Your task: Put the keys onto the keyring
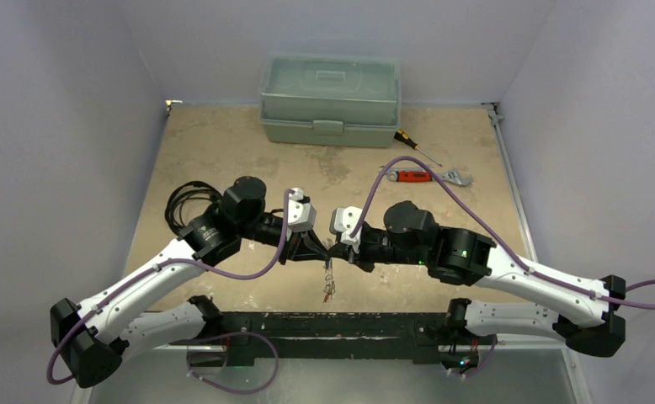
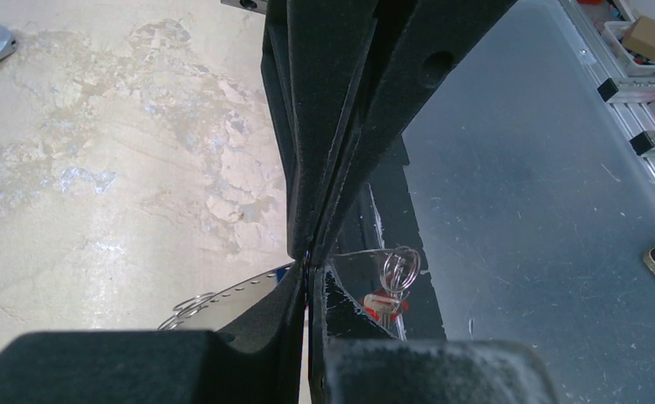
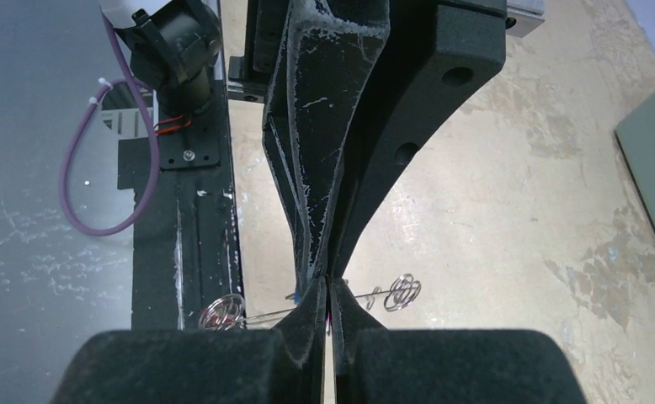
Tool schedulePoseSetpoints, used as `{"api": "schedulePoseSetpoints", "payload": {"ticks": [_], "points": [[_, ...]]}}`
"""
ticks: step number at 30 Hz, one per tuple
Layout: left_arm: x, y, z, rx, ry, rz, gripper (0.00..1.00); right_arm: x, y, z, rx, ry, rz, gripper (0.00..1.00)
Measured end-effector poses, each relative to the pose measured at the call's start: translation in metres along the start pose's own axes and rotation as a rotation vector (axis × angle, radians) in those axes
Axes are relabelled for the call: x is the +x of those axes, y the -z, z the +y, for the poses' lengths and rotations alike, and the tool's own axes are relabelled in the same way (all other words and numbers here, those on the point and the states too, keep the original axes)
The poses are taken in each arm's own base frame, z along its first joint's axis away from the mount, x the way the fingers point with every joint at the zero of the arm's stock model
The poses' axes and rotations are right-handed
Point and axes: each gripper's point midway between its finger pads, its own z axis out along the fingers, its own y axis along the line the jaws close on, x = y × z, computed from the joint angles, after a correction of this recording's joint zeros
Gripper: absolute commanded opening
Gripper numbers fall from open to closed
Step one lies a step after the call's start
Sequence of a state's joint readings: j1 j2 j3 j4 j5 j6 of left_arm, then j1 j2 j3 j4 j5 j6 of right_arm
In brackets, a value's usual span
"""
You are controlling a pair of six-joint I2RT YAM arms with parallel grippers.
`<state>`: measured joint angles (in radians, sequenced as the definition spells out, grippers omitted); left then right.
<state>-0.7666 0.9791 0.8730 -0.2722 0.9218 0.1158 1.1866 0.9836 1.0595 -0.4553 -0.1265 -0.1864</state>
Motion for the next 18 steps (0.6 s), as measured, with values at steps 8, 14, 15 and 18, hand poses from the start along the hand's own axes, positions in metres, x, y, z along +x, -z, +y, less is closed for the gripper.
{"api": "schedulePoseSetpoints", "payload": {"ticks": [8,14,15,18], "points": [[0.001,0.001,-0.001,-0.001,0.004,0.003,0.03,0.0,-0.001,0.0,0.001,-0.002,0.002,0.0],[-0.003,0.002,-0.001,-0.012,-0.012,-0.009,0.39,0.001,0.0,0.002,0.0,-0.01,-0.022,0.0],[-0.006,0.003,-0.001,-0.013,-0.02,-0.015,0.42,0.004,0.002,0.002,0.0,-0.013,-0.024,0.0],[-0.012,0.006,-0.003,-0.017,-0.048,-0.036,0.45,0.006,0.007,0.003,0.011,-0.022,-0.045,0.0]]}}
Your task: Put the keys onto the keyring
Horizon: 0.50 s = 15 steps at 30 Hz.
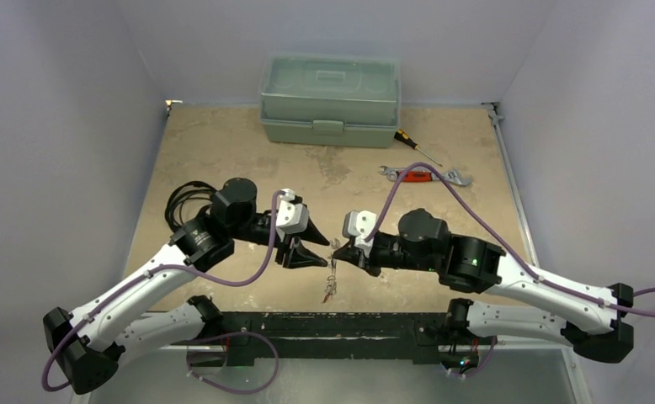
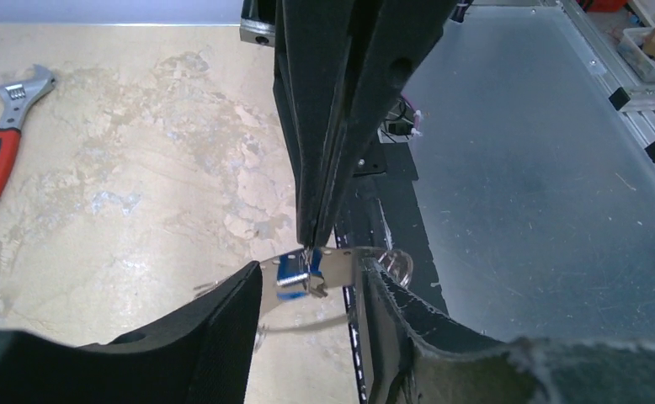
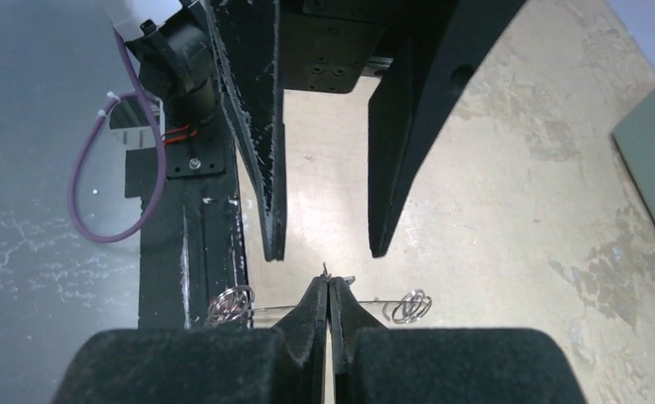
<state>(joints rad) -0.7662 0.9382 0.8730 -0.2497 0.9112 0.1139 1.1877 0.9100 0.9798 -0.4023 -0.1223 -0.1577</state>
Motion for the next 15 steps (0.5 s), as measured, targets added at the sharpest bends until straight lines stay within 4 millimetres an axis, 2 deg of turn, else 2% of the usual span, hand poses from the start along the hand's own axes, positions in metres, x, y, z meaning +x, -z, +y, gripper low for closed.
{"api": "schedulePoseSetpoints", "payload": {"ticks": [4,10,15], "points": [[-0.006,0.003,-0.002,-0.012,-0.023,-0.015,0.45,-0.012,0.01,-0.003,0.026,-0.001,-0.078,0.0],[-0.013,0.007,0.001,-0.053,-0.055,-0.035,0.38,-0.03,0.022,-0.006,0.062,-0.001,-0.21,0.0],[-0.022,0.01,0.002,-0.067,-0.089,-0.061,0.37,-0.036,0.023,-0.007,0.065,0.0,-0.253,0.0]]}}
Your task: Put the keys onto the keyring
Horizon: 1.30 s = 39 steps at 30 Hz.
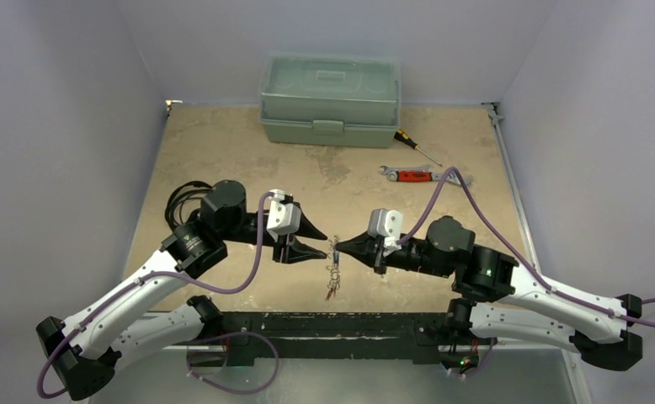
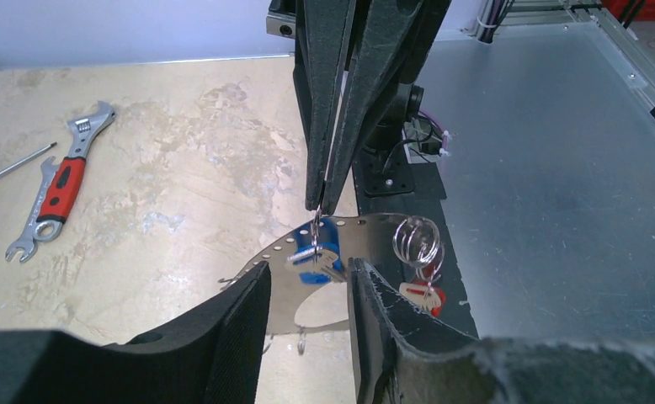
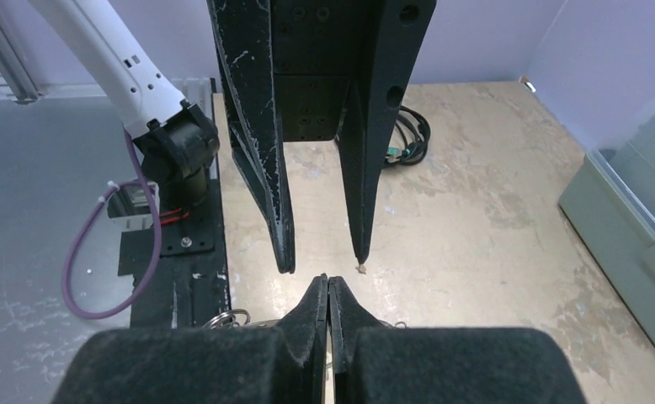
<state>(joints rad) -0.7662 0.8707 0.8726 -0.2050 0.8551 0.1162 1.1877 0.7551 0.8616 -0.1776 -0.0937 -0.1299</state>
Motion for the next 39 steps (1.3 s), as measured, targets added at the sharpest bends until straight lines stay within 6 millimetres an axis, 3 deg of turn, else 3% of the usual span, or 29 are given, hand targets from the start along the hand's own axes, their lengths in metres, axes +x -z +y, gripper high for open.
{"api": "schedulePoseSetpoints", "payload": {"ticks": [13,20,39], "points": [[0.001,-0.002,0.003,-0.005,-0.014,-0.012,0.28,-0.004,-0.008,0.001,-0.01,0.002,-0.02,0.0],[0.001,-0.003,0.003,-0.005,-0.012,-0.014,0.0,-0.005,-0.009,0.004,-0.027,0.002,-0.026,0.0],[-0.005,-0.004,0.002,0.012,-0.019,-0.036,0.0,-0.018,-0.006,-0.004,0.018,-0.007,-0.076,0.0]]}}
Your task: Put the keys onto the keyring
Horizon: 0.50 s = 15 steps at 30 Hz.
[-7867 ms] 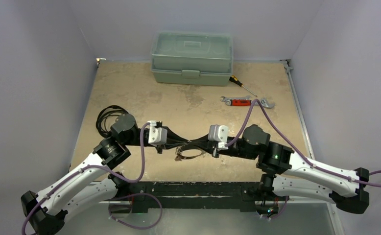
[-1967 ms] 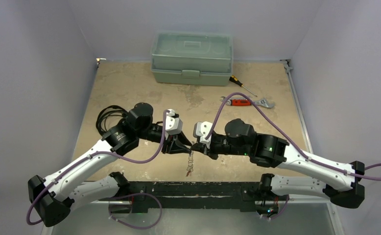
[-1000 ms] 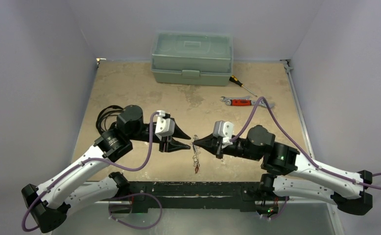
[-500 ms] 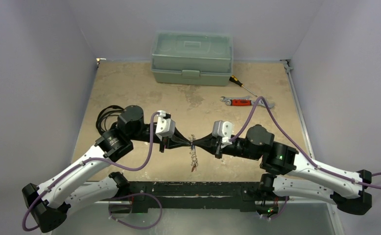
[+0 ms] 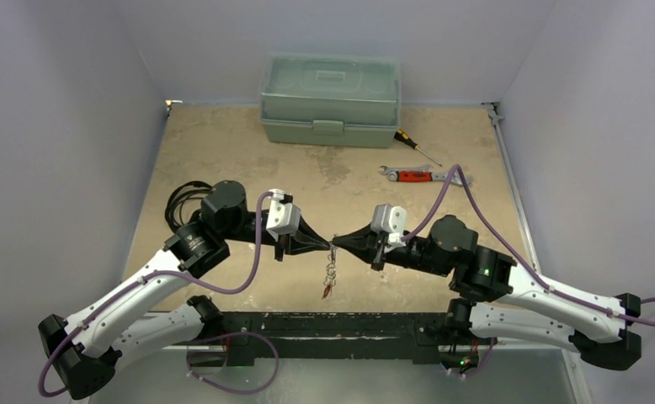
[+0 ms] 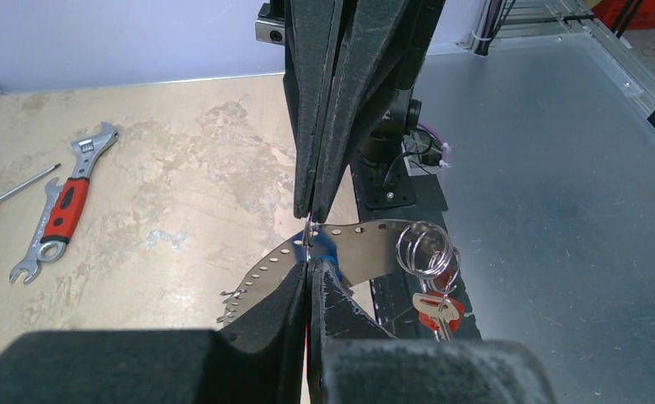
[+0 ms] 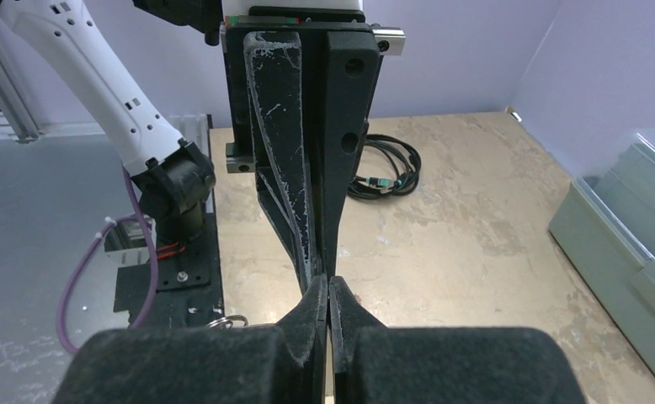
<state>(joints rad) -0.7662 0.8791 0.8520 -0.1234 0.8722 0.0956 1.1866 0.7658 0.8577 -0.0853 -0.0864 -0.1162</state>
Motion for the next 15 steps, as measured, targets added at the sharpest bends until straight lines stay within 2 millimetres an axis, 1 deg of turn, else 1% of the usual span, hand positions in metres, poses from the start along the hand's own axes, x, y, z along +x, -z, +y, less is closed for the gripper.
{"api": "schedulePoseSetpoints", "payload": {"ticks": [7,13,14,15], "points": [[-0.001,0.0,-0.001,0.006,0.003,-0.005,0.0,-0.003,-0.002,-0.002,0.018,-0.011,-0.013,0.0],[0.002,-0.001,-0.001,0.006,0.02,-0.005,0.0,-0.005,-0.01,-0.003,0.021,-0.022,-0.027,0.0],[0.003,-0.001,-0.001,0.005,0.024,-0.004,0.06,-0.004,-0.011,-0.003,0.021,-0.023,-0.026,0.0],[0.004,-0.001,-0.001,0.002,0.028,-0.003,0.18,-0.003,-0.012,-0.003,0.02,-0.025,-0.026,0.0]]}}
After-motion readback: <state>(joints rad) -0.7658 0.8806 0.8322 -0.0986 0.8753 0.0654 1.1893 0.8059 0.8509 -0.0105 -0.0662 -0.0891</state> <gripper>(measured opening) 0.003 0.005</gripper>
